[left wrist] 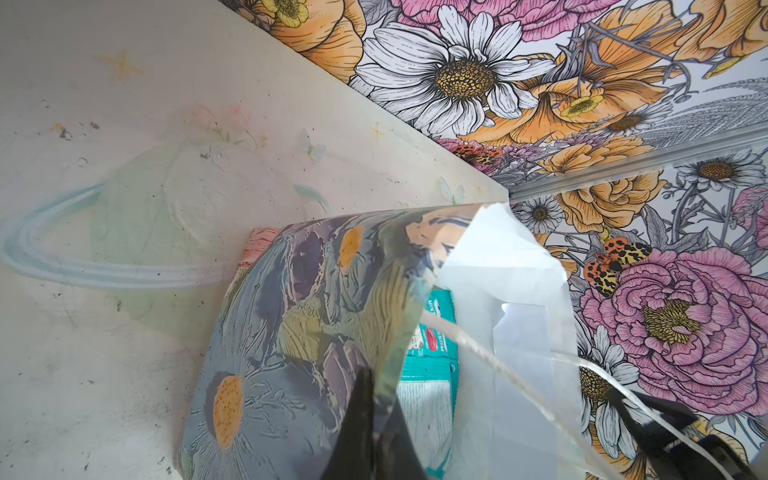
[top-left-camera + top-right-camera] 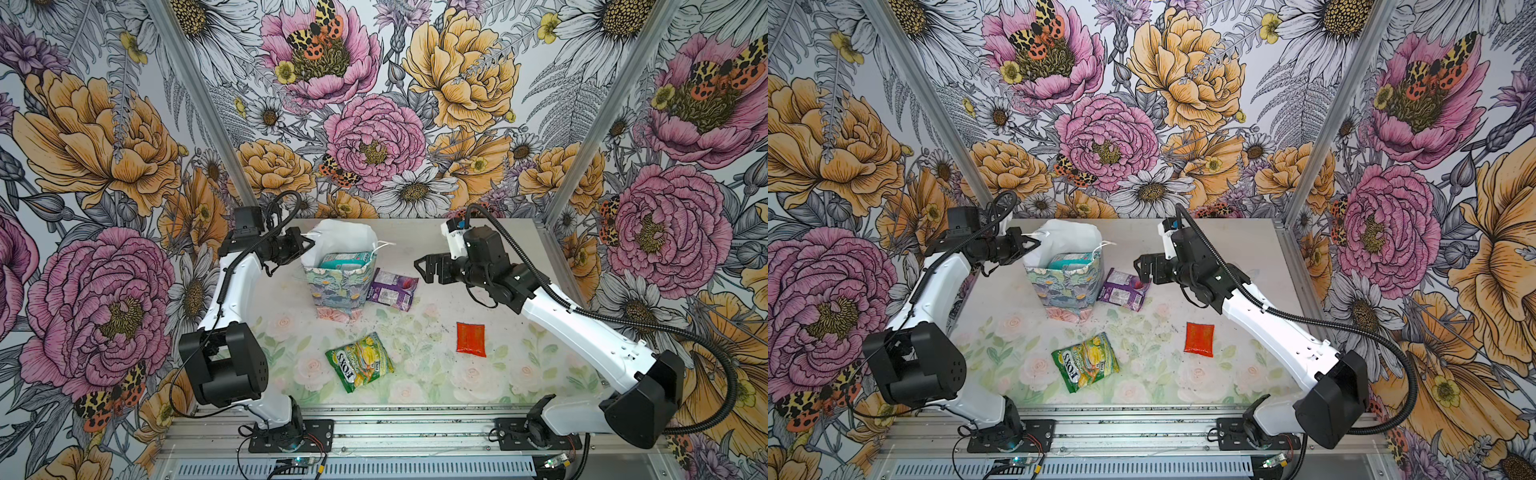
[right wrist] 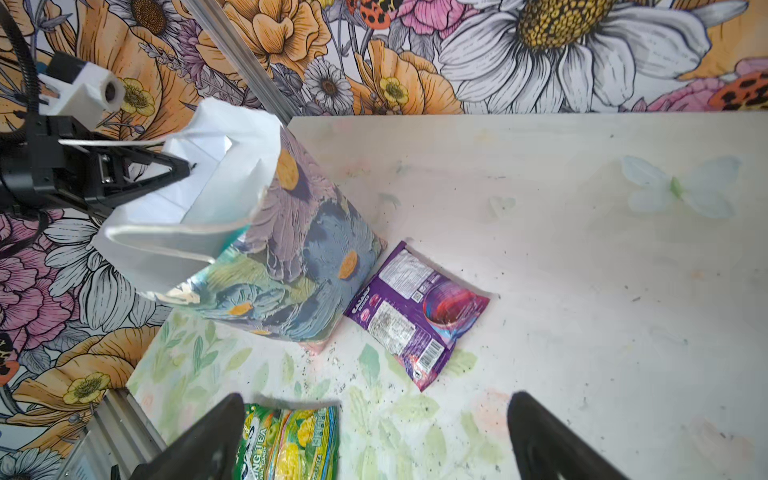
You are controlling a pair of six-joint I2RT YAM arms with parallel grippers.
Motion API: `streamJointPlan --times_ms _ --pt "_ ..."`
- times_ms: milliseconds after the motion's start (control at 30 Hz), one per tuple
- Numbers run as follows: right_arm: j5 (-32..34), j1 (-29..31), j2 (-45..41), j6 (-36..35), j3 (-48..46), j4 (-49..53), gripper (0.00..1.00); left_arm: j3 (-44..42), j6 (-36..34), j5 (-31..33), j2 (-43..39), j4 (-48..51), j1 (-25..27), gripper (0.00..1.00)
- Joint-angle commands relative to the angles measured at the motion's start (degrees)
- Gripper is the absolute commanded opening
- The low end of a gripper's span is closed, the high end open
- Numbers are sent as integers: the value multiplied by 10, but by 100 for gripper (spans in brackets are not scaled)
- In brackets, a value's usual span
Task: Place the snacks into the paper bag
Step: 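Withdraw the right gripper from the bag back over the table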
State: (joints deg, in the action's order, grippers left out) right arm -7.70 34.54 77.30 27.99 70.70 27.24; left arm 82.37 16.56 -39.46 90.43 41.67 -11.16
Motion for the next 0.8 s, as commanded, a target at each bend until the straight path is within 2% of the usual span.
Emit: streamJointPlan --times_ms 0,167,333,500,633,767 --pt "-45 2 -25 52 -66 -51 98 -6 -5 6 -22 -1 -4 0" --pt "-70 45 5 108 -139 -92 89 -7 -5 6 -23 -1 -4 0" --pt "-94 94 68 125 -158 -128 83 -7 -5 6 -25 0 -3 0" --pt "-153 131 155 112 -137 -144 74 -7 -5 6 -25 0 -3 0" --pt "-168 153 206 110 -114 -145 62 -7 -4 7 -25 0 -2 0" --pt "-188 161 248 99 -95 -143 58 -8 -5 8 -25 0 -1 0"
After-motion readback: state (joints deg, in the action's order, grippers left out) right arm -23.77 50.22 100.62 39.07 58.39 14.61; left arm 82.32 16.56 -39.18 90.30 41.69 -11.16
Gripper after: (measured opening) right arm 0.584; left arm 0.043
